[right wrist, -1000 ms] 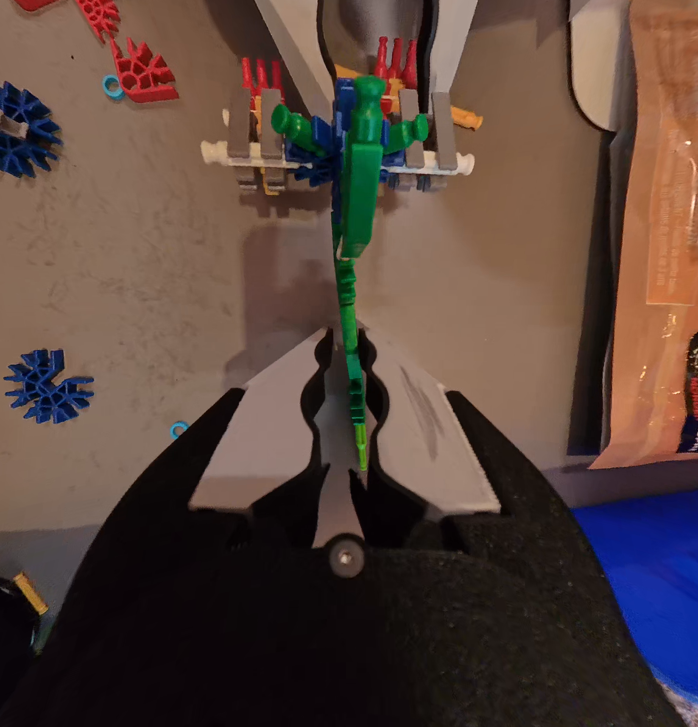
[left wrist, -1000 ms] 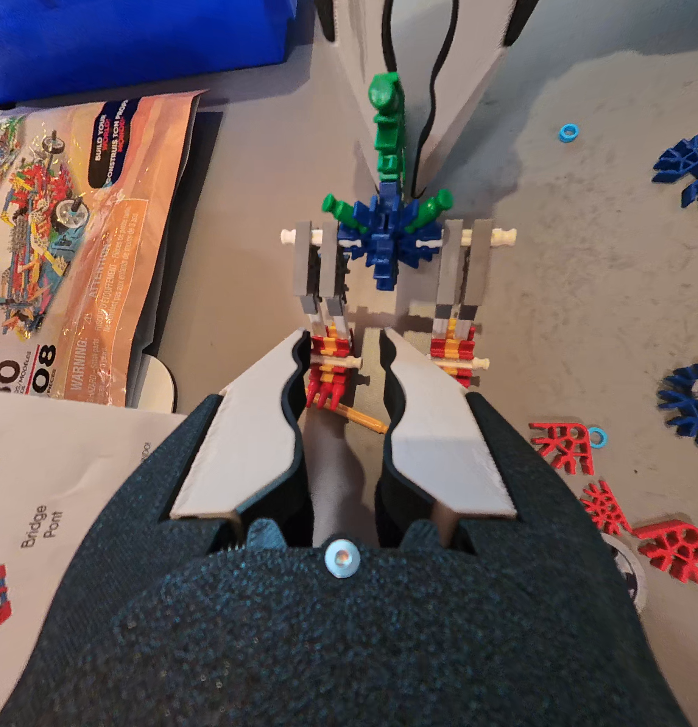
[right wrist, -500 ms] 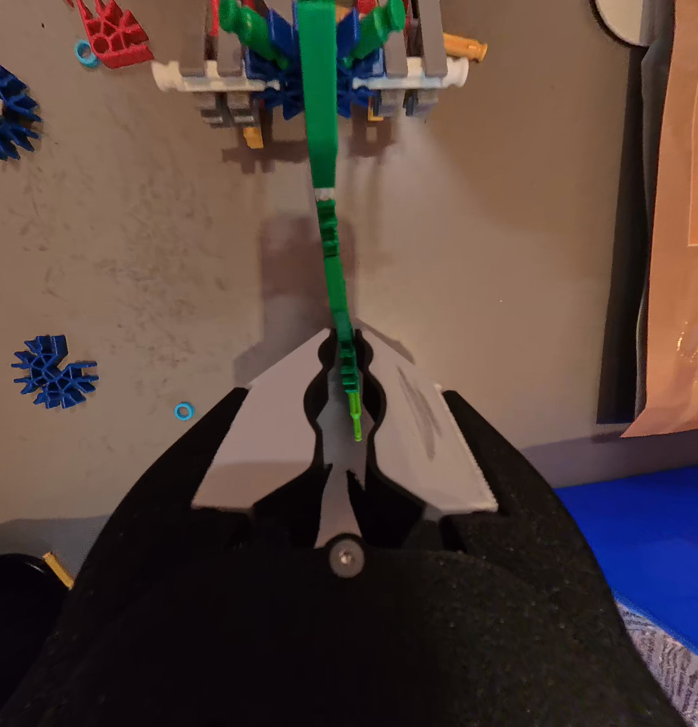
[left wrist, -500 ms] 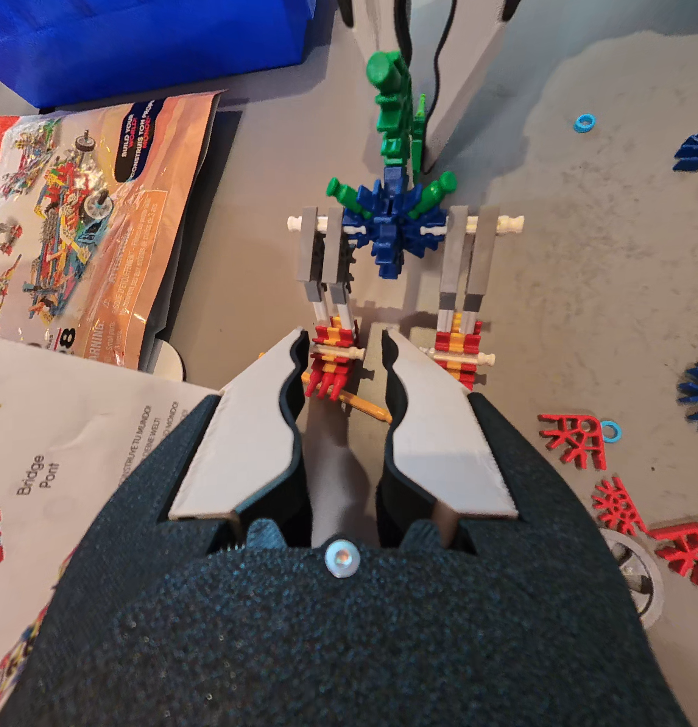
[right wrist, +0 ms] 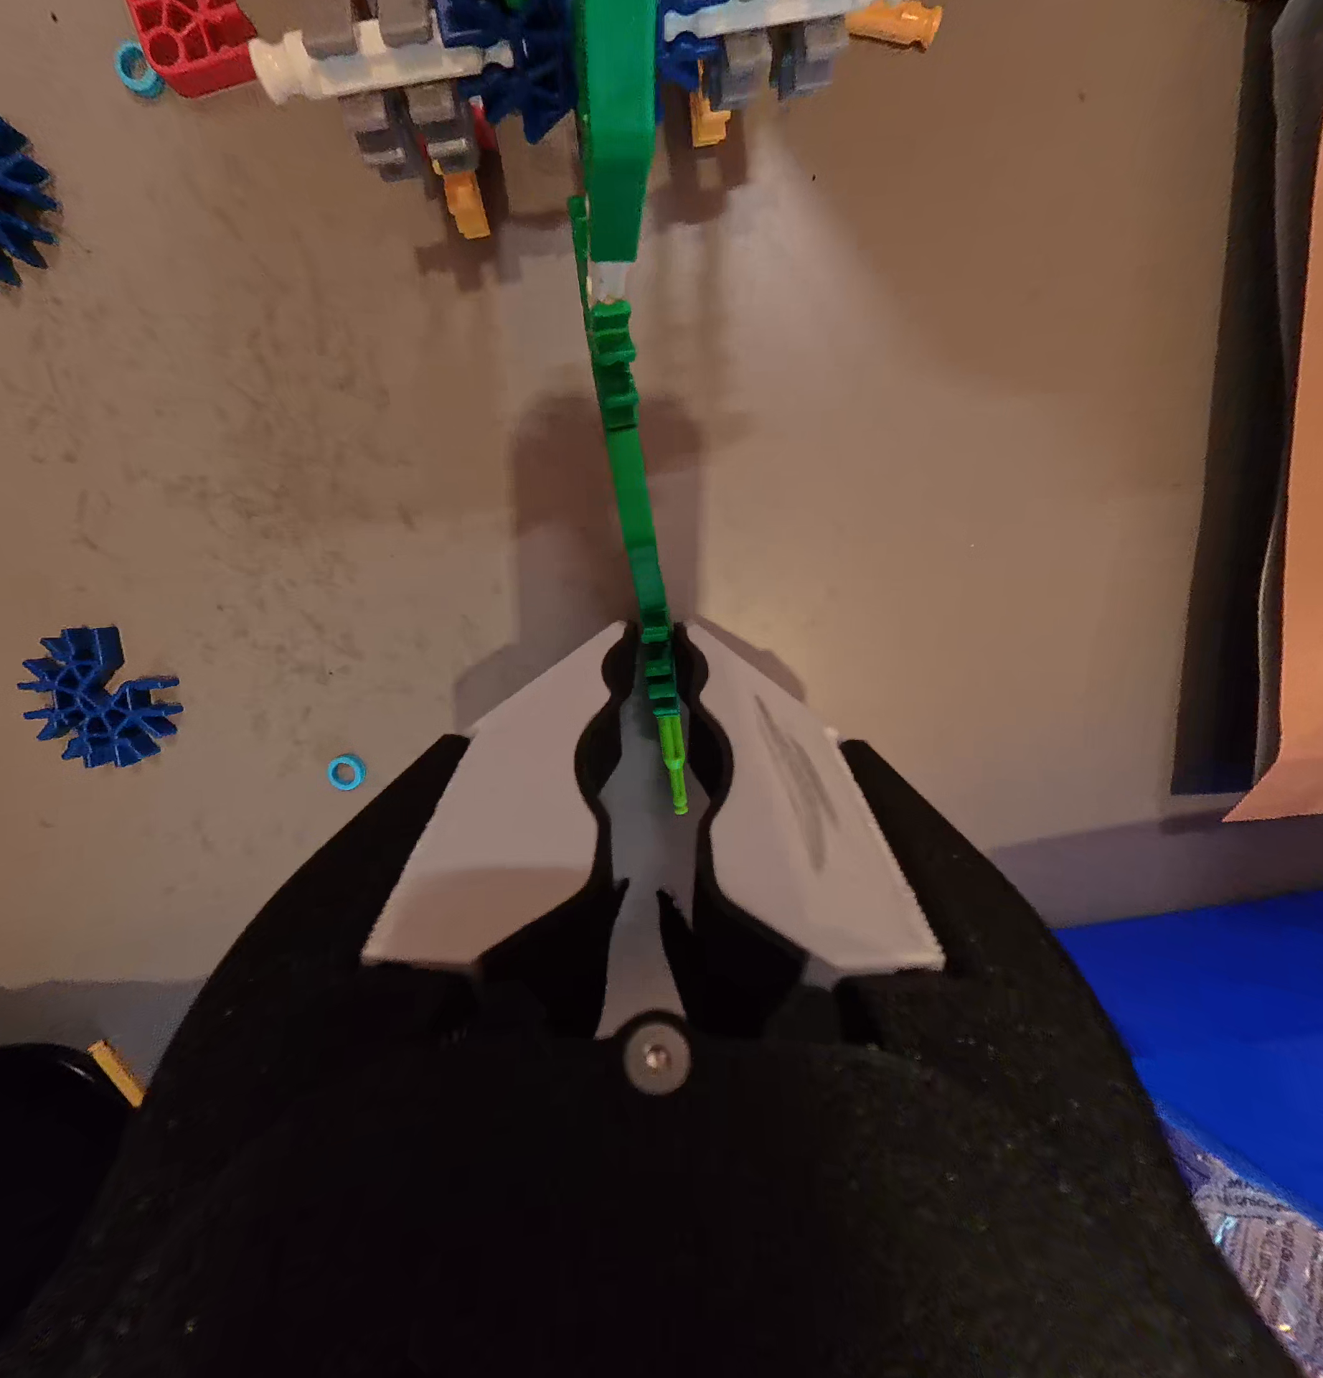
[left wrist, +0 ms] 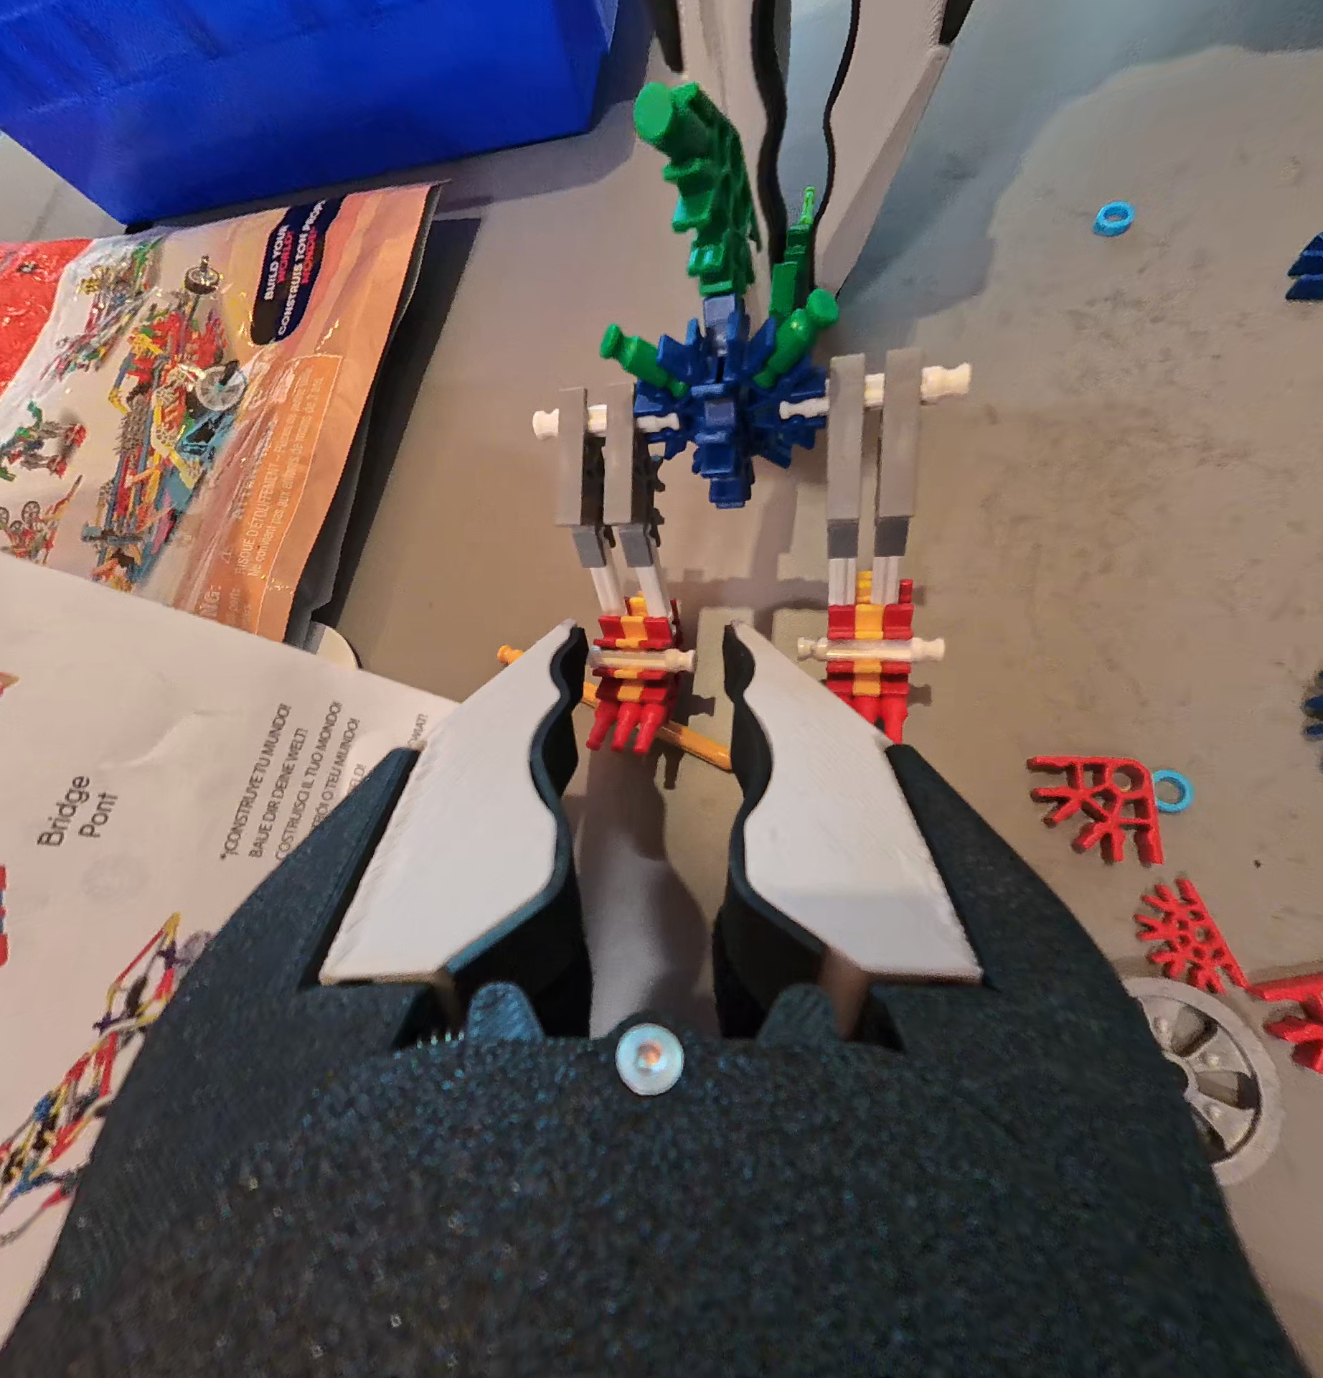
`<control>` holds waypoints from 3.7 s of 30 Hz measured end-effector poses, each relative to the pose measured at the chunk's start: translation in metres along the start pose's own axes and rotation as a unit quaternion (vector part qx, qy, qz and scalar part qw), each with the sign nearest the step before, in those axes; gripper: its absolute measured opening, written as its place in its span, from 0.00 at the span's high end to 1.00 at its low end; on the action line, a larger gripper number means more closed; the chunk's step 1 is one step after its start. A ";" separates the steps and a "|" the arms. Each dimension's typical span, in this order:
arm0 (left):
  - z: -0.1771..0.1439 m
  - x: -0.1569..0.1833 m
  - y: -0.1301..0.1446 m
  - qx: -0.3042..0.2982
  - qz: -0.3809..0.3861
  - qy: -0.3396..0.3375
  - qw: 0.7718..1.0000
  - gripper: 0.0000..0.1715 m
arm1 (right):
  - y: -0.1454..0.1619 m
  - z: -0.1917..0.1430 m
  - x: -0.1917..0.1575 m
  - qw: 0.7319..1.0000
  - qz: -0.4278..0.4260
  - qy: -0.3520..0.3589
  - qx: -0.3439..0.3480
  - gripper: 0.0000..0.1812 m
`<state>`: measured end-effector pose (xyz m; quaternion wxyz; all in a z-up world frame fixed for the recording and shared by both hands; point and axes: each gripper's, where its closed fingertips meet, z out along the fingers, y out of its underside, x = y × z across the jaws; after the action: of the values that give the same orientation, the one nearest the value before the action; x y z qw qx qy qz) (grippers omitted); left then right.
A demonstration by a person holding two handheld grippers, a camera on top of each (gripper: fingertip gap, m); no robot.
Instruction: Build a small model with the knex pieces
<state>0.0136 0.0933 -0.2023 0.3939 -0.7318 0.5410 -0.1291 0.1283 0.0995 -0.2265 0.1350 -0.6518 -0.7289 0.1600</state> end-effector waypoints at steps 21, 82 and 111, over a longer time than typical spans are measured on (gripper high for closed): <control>-0.012 -0.001 0.009 0.001 -0.019 -0.016 1.000 0.75 | -0.004 0.002 0.003 1.000 -0.008 0.007 0.020 0.94; -0.041 0.109 0.032 -0.119 0.028 0.181 0.976 0.85 | -0.023 -0.018 0.018 0.993 -0.019 0.064 0.093 0.86; -0.072 0.047 -0.052 0.153 -0.063 0.100 0.981 0.89 | -0.082 -0.104 0.017 0.941 -0.064 0.144 0.300 0.86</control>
<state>0.0235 0.0252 -0.1294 0.4366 -0.6789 0.5042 -0.3072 0.0942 0.1140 -0.0982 0.4376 -0.5493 -0.6597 0.2673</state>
